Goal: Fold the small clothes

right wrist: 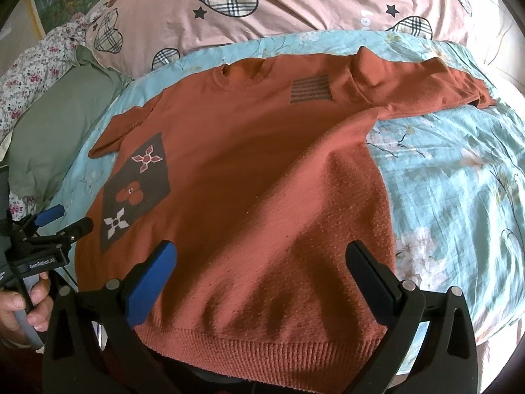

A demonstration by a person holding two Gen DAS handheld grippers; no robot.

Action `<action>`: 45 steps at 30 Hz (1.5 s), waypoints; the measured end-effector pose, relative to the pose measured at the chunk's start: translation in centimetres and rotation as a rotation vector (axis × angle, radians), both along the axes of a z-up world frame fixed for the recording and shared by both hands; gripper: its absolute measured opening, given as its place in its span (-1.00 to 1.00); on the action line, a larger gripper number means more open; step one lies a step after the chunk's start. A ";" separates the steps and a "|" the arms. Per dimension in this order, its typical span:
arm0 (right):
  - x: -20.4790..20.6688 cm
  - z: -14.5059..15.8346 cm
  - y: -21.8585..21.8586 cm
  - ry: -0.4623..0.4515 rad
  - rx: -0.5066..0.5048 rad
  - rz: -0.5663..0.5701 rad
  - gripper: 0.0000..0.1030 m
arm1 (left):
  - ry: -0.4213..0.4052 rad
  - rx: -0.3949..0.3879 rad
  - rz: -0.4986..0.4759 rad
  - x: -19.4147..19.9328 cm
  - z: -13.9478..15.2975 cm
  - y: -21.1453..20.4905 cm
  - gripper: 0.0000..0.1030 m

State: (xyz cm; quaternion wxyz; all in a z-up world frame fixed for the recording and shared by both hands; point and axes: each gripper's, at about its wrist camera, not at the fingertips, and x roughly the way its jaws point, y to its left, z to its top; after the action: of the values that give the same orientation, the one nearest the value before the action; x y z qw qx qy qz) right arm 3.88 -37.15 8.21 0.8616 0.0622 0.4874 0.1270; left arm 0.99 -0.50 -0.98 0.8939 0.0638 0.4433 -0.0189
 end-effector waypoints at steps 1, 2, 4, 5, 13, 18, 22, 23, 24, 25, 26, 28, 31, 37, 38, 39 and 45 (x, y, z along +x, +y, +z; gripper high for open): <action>0.0 0.1 0.0 -0.004 0.005 -0.001 0.99 | 0.003 0.016 0.001 0.1 0.1 0.0 0.96; 0.0 0.1 -0.1 -0.003 0.003 -0.002 0.99 | 0.004 0.023 0.001 0.1 0.1 0.0 0.96; 0.1 0.3 -0.1 0.008 -0.010 -0.005 0.99 | 0.002 0.043 0.003 0.2 0.2 0.0 0.96; 0.2 0.3 -0.1 0.014 -0.022 -0.006 0.99 | 0.005 0.041 0.004 0.3 0.2 0.0 0.96; 0.9 0.4 -0.9 0.007 -0.044 -0.019 0.99 | 0.002 0.036 0.011 0.9 0.4 0.1 0.96; 1.8 0.3 -2.2 0.015 -0.025 -0.039 0.99 | 0.011 0.038 0.011 1.4 0.4 0.1 0.96; 3.1 0.1 -4.4 0.002 -0.009 -0.075 0.99 | 0.011 0.026 0.014 2.2 0.2 0.1 0.96; 3.6 0.1 -5.2 0.002 -0.009 -0.090 0.99 | 0.014 0.026 0.014 2.4 0.2 0.1 0.96; 4.0 -0.1 -6.1 0.010 -0.008 -0.106 0.99 | 0.016 0.027 0.014 2.7 0.1 0.1 0.96; 4.5 -0.2 -7.2 0.016 -0.004 -0.126 0.99 | 0.020 0.026 0.015 2.8 0.1 0.0 0.97; 5.3 -0.3 -8.8 0.018 -0.002 -0.158 0.99 | 0.020 0.024 0.017 3.1 0.1 0.0 0.97; 6.5 -0.6 -11.2 0.029 0.004 -0.206 0.99 | 0.006 0.022 0.023 3.9 0.1 0.1 0.97; 9.0 -0.6 -16.1 -0.003 0.026 -0.290 0.99 | -0.001 0.013 0.031 4.9 0.2 0.4 0.97; 15.1 -1.2 -27.7 -0.050 0.112 -0.519 0.88 | 0.015 0.000 0.053 7.1 -0.1 0.3 0.97; 16.4 -1.5 -29.7 -0.045 0.110 -0.571 0.74 | 0.025 -0.002 0.054 7.4 -0.3 0.2 0.97; 17.5 -1.8 -31.0 -0.039 0.084 -0.610 0.64 | 0.044 -0.003 0.054 7.8 -0.6 -0.1 0.97; 23.5 -2.4 -38.6 -0.079 0.079 -0.746 0.32 | 0.071 0.030 0.050 9.7 -2.2 -1.4 0.97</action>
State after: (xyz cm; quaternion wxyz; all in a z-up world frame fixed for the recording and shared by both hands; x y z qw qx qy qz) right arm 27.34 -75.72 5.83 0.8638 0.2637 0.3923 -0.1745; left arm 10.72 -1.92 -3.22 0.8768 0.0651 0.4763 0.0079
